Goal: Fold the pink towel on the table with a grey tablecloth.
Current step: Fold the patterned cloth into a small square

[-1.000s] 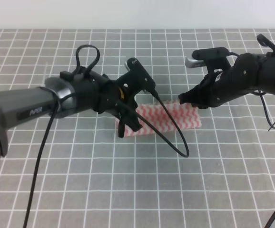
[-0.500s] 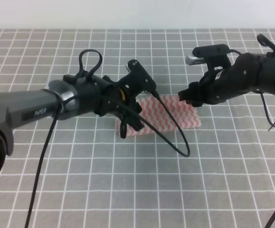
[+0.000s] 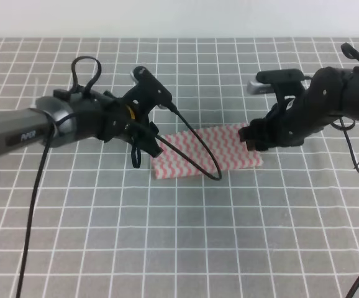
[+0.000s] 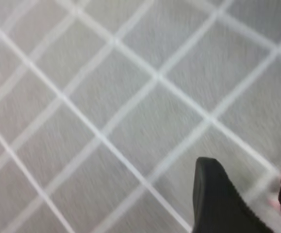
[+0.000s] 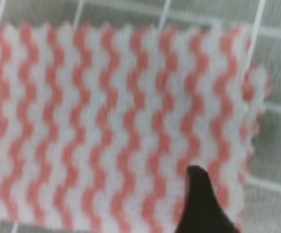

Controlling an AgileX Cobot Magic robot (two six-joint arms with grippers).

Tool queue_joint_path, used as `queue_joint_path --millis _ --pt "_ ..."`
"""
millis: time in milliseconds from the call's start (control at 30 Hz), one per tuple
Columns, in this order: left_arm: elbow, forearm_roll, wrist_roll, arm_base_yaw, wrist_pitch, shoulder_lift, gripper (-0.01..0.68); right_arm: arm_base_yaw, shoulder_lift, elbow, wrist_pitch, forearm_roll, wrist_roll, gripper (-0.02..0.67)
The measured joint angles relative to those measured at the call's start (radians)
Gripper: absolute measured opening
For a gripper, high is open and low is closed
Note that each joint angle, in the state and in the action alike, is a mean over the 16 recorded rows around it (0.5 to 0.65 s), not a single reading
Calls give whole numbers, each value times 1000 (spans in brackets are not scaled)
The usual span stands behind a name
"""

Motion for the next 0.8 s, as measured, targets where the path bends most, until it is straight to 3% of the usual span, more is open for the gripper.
queue_joint_path --millis 400,800 --pt "0 -120 -39 -51 185 -48 42 -4 0 -16 85 38 2 379" --pt "0 -235 28 -88 234 7 0 -4 14 -22 93 52 0 378"
